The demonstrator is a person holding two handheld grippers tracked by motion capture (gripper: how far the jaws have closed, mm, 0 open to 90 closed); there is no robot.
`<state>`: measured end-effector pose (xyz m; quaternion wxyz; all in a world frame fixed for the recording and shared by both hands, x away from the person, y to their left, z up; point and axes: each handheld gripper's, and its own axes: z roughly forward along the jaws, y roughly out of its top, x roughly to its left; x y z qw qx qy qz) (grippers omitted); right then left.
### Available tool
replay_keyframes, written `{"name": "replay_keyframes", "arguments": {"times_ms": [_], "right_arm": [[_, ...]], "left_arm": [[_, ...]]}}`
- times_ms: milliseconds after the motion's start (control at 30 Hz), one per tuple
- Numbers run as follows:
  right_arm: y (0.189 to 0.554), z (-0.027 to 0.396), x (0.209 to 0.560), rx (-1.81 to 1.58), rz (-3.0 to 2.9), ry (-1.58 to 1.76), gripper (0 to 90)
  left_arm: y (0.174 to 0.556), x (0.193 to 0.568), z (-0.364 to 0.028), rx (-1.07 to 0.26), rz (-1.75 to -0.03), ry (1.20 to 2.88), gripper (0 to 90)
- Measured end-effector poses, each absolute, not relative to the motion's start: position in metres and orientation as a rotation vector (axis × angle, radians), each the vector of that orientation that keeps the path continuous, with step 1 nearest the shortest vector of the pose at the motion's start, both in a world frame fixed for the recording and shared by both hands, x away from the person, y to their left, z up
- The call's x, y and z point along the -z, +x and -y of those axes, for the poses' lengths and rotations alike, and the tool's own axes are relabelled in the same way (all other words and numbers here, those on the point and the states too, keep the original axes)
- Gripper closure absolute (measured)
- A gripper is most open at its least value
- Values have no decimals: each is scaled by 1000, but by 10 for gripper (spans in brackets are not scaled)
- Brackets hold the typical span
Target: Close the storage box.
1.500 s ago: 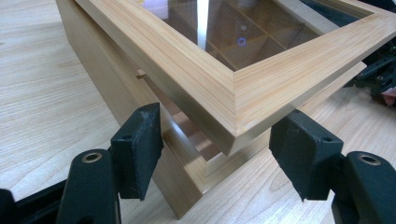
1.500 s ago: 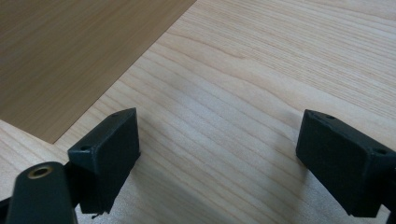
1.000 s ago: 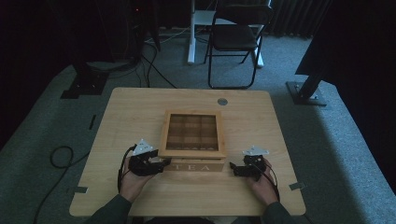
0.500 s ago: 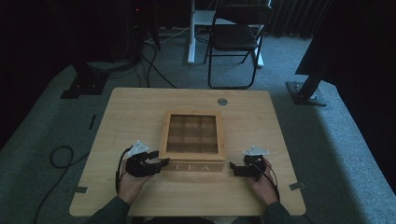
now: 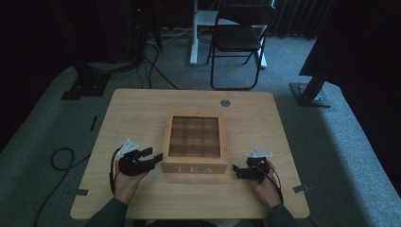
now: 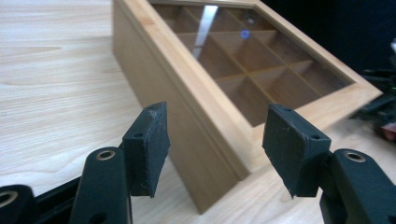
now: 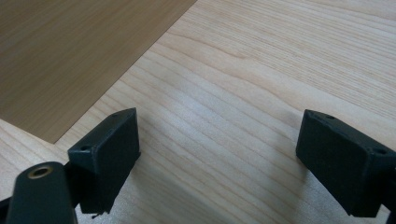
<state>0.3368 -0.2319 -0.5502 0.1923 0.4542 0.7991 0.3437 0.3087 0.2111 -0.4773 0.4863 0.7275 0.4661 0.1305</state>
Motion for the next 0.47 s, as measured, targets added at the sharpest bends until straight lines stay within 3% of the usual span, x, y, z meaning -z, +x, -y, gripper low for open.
{"name": "replay_keyframes", "arguments": {"times_ms": [467], "right_arm": [[337, 232, 550, -965, -2243, 1275, 131]], "left_arm": [[318, 493, -227, -400, -1245, 1750, 394]]}}
